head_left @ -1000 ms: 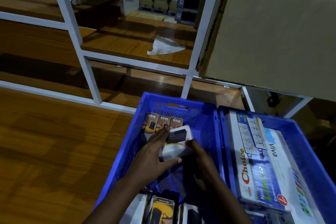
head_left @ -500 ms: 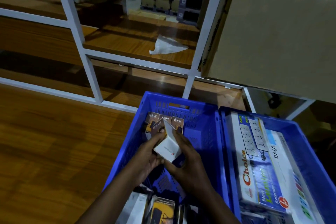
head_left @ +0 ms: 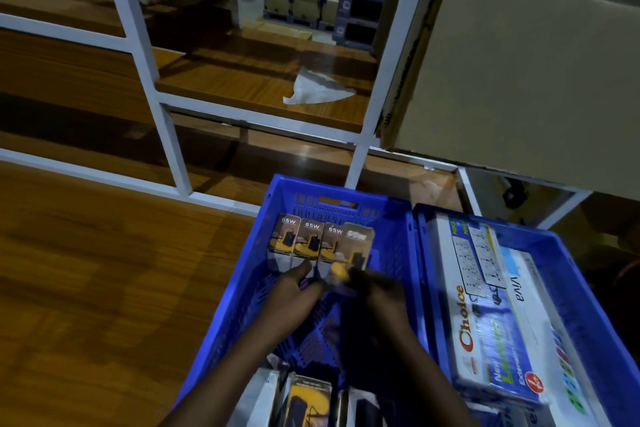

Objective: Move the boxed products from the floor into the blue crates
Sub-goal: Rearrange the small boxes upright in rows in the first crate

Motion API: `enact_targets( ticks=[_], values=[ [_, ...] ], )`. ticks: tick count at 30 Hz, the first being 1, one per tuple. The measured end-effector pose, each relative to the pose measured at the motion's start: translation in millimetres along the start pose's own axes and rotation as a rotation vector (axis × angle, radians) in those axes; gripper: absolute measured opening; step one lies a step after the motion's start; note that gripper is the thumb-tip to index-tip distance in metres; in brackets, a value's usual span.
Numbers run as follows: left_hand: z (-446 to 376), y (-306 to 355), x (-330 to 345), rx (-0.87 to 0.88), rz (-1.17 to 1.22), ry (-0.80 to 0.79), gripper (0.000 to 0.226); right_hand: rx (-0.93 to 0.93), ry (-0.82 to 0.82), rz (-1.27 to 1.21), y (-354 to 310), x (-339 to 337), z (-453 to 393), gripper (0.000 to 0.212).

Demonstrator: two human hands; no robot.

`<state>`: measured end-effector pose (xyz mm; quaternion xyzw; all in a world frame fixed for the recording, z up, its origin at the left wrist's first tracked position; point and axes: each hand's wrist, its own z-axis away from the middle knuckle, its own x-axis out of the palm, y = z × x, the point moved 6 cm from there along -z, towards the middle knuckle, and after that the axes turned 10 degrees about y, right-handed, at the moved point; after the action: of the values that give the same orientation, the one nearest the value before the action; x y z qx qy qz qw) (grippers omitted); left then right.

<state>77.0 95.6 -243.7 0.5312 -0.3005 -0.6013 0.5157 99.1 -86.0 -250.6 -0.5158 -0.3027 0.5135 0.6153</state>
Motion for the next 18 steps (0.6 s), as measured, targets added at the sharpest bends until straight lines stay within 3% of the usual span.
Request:
enact_targets(
  ticks=[3,6,7,8,9,10,11,14,18],
  values=[
    [-2,-7,-5,0.071,-0.276,0.082,0.075,0.087,0.193,0.138,4,-7,-32,0.030],
    [-3,-13,-7,0.092,-0.372,0.074,0.080,0.091,0.213,0.258,-4,-1,-49,0.040],
    [-3,-13,-7,0.085,-0.372,0.067,0.079,-0.043,0.230,0.293,-8,-1,-53,0.036],
    [-3,-13,-6,0.083,-0.376,0.061,0.076,-0.092,0.043,0.323,-1,10,-60,0.028],
    [-2,-14,-6,0.077,-0.390,0.056,0.074,-0.138,-0.003,0.429,9,14,-87,0.020],
    [-2,-15,-6,0.075,-0.405,0.054,0.074,-0.406,0.119,0.616,3,12,-97,0.015],
    [-2,-17,-5,0.073,-0.417,0.053,0.075,-0.506,0.230,0.737,2,9,-108,0.011],
    [-3,-25,-1,0.060,-0.445,0.034,0.081,-0.386,0.044,0.854,14,28,-102,0.033],
    [-4,-32,6,0.056,-0.461,-0.020,0.084,-0.383,-0.159,1.326,15,41,-91,0.041]
  ],
)
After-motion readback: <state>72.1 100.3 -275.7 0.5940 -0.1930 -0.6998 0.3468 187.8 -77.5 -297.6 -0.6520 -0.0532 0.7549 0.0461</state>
